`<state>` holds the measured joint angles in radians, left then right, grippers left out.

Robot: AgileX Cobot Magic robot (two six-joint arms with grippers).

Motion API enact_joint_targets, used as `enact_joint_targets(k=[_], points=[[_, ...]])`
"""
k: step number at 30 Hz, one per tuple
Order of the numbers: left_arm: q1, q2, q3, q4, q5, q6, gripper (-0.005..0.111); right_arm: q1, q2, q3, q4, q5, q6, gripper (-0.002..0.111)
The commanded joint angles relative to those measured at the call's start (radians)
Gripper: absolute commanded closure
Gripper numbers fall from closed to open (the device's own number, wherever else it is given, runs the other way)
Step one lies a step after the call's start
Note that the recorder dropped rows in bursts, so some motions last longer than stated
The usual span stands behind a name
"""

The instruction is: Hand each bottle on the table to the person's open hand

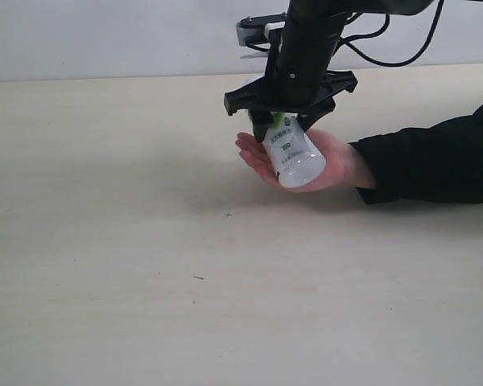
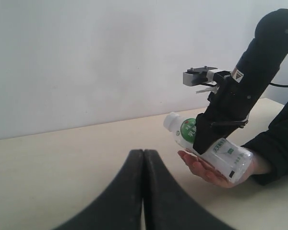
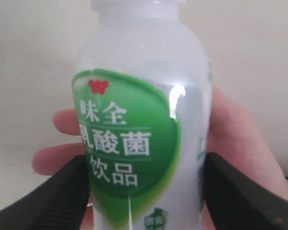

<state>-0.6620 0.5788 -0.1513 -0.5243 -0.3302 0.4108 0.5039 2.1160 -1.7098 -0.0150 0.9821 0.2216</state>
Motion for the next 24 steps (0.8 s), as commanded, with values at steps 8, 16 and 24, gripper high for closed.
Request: enact_joint_targets(k=[8,16,24], points=[[-0.006,-0.007,0.007,0.001,-0.001,0.000,0.107,0.001,-0.025,-0.012,-0.011,-0.026,-0.008,0.032],[-0.006,-0.007,0.007,0.001,-0.001,0.000,0.107,0.001,-0.152,-0.012,-0.011,-0.033,-0.055,0.033],[-0.006,-0.007,0.007,0.001,-0.001,0.000,0.107,0.001,-0.356,-0.012,-0.014,-0.021,-0.091,0.068]])
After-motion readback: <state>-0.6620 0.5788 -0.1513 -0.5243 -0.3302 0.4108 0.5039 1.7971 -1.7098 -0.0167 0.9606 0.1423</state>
